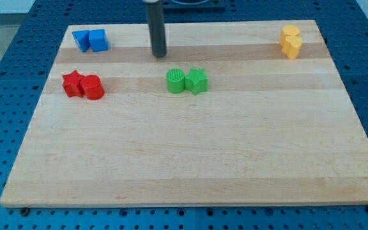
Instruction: Push the green circle diagonal to the top left side of the green star
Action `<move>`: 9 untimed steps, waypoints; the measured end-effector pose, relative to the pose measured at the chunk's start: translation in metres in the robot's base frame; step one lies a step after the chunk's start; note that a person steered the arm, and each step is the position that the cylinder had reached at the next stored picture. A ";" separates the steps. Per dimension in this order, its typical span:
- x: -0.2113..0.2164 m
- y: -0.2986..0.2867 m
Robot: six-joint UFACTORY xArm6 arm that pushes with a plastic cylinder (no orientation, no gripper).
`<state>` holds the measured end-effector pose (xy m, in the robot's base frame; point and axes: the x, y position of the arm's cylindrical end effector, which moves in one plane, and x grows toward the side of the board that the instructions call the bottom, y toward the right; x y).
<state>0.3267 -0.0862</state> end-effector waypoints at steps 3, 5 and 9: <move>0.064 -0.011; 0.140 0.004; 0.124 0.050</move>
<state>0.4503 -0.0363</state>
